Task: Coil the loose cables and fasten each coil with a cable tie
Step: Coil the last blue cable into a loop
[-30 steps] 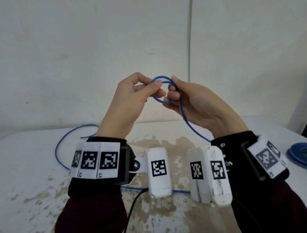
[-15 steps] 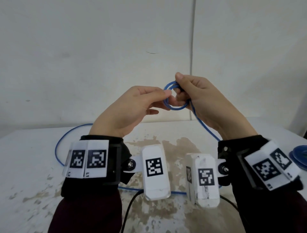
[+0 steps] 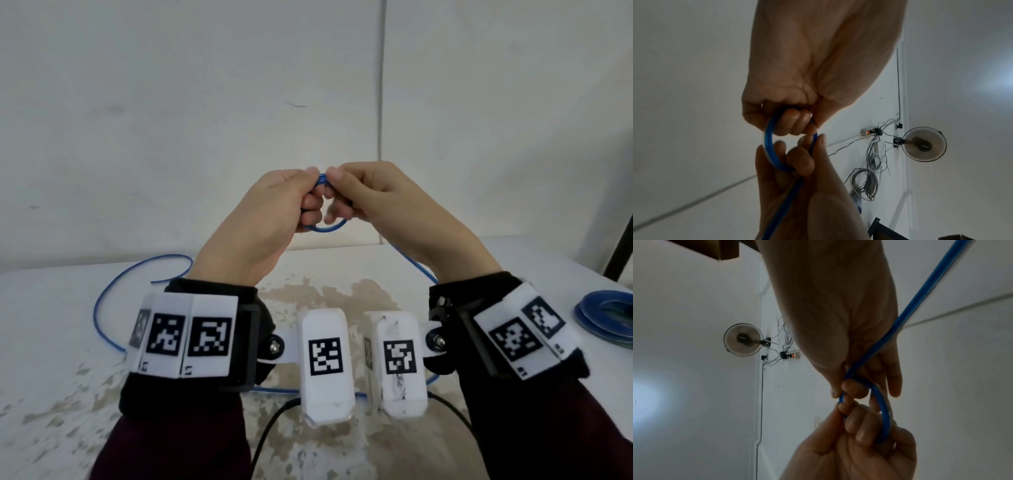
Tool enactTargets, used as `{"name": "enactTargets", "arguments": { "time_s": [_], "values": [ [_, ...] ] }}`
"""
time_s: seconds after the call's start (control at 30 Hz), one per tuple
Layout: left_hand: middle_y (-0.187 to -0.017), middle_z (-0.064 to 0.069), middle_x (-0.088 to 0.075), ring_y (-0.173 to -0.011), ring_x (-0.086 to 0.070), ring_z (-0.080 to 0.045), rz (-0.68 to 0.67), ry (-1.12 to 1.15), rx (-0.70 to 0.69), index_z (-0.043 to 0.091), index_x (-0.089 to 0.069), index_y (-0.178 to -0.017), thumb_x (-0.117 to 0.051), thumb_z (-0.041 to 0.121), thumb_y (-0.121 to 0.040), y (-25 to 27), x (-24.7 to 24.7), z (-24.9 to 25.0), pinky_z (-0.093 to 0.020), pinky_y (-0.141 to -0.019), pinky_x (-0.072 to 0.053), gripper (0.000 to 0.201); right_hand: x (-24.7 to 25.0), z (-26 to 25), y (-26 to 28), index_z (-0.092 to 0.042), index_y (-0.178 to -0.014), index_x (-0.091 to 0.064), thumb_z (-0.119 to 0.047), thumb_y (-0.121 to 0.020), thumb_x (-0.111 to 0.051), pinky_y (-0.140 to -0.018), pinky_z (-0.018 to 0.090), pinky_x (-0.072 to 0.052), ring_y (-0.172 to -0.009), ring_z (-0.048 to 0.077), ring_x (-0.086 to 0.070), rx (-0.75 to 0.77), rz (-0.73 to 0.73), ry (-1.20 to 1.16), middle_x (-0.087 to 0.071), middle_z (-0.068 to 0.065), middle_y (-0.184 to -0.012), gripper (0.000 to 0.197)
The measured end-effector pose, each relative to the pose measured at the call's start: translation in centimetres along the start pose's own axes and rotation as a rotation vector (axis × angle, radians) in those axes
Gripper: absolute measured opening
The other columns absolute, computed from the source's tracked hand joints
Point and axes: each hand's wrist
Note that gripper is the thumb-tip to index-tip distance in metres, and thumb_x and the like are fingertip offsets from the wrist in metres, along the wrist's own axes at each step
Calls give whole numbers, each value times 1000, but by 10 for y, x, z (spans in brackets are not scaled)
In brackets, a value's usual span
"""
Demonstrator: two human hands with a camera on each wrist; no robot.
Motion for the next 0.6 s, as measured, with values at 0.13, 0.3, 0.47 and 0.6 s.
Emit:
{"name": "enactTargets", "arguments": {
  "time_s": [0.13, 0.3, 0.47, 0.6],
  "values": [
    [-64, 2, -29, -51, -31, -10, -52, 4, 28, 12, -47, -76, -34, 17, -103, 3, -3, 1, -21, -57, -30, 30, -2, 3, -2, -10, -76, -56, -26, -101, -44, -69, 25, -52, -53, 9, -54, -46, 65, -45, -45, -12, -46, 32],
    [-57, 2, -29, -51, -30, -13, 72, 205, -49, 12, -41, -69, -34, 13, -100, 1, -2, 7, -21, -56, -37, 32, -3, -7, 0, -7, -78, -55, -24, -103, -34, -82, 28, -56, -64, 15, -57, -153, -71, -524, -49, 0, -55, 37],
    [-53, 1, -31, -48, -40, -16, -80, 125, 31, 13, -43, -62, -39, 30, -101, 3, -6, 5, -24, -59, -44, 42, 2, -6, 2, -9, -72, -47, -24, -104, -33, -62, 17, -43, -53, 13, -44, -130, -79, -337, -35, -8, -48, 38],
    [-53, 0, -31, -43, -44, -12, -47, 281, -13, 13, -41, -53, -37, 24, -103, 3, 1, 5, -29, -68, -47, 51, -3, -7, 2, -5, -80, -53, -19, -104, -29, -71, 17, -49, -60, 13, -57, -130, -124, -427, -48, -2, -54, 37]
  ]
}}
Point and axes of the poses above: each hand's wrist, its own y-axis away from the middle knuckle, its own x-axis out of the back of the hand, z = x × y
